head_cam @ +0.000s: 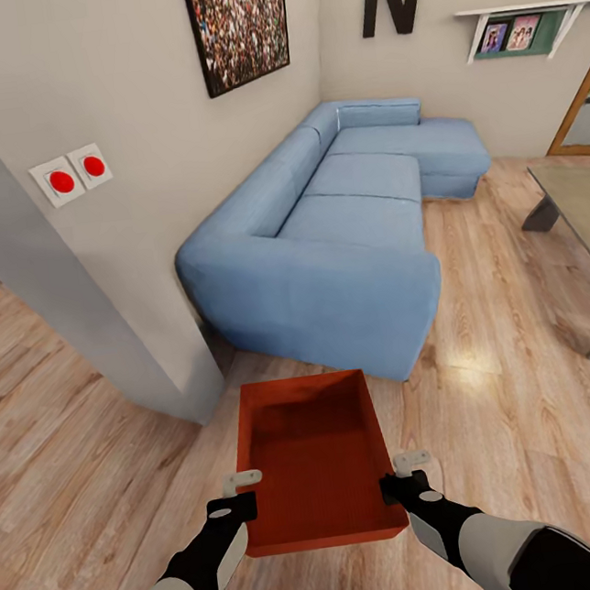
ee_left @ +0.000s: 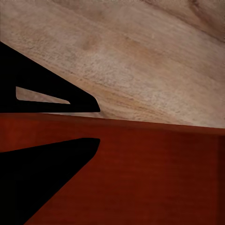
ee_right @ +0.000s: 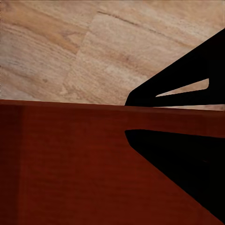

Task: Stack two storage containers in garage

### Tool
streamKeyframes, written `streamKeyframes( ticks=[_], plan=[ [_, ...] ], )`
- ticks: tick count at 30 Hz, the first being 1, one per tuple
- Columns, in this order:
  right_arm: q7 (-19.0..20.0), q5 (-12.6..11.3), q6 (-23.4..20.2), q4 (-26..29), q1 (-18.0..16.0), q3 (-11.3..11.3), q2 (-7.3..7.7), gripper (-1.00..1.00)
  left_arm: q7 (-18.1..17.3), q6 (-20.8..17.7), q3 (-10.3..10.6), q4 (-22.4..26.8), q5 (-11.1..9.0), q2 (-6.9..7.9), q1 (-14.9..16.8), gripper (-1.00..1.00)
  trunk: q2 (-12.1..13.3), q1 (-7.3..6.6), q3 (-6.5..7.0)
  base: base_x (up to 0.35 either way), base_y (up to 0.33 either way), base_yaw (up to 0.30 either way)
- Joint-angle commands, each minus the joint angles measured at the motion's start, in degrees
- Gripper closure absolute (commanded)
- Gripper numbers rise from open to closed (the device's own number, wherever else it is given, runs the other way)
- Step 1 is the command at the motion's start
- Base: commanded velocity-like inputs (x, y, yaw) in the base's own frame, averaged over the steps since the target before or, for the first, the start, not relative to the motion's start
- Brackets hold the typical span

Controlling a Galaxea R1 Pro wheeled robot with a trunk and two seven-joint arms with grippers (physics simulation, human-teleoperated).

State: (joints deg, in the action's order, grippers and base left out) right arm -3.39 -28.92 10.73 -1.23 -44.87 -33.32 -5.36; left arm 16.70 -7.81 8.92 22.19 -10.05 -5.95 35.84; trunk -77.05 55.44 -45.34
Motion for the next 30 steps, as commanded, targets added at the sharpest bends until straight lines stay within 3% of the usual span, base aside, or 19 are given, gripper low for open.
streamKeyframes(
  ticks=[1, 30],
  plan=[
    [-0.21, -1.14, 0.39, -0.26, -0.04, 0.09, 0.0, 1.0, 1.41, -0.46, -0.22, 0.22, 0.73, 0.15, 0.03, 1.0, 0.39, -0.23, 0.15, 0.0, 0.0, 0.0],
    [-0.21, -1.23, 1.02, -0.26, -0.04, 0.09, 0.09, 1.0, 1.41, -0.46, -0.22, 0.24, 0.73, 0.23, 0.02, 1.0, 12.02, -6.6, 5.35, 0.0, 0.0, 0.0]
  ],
)
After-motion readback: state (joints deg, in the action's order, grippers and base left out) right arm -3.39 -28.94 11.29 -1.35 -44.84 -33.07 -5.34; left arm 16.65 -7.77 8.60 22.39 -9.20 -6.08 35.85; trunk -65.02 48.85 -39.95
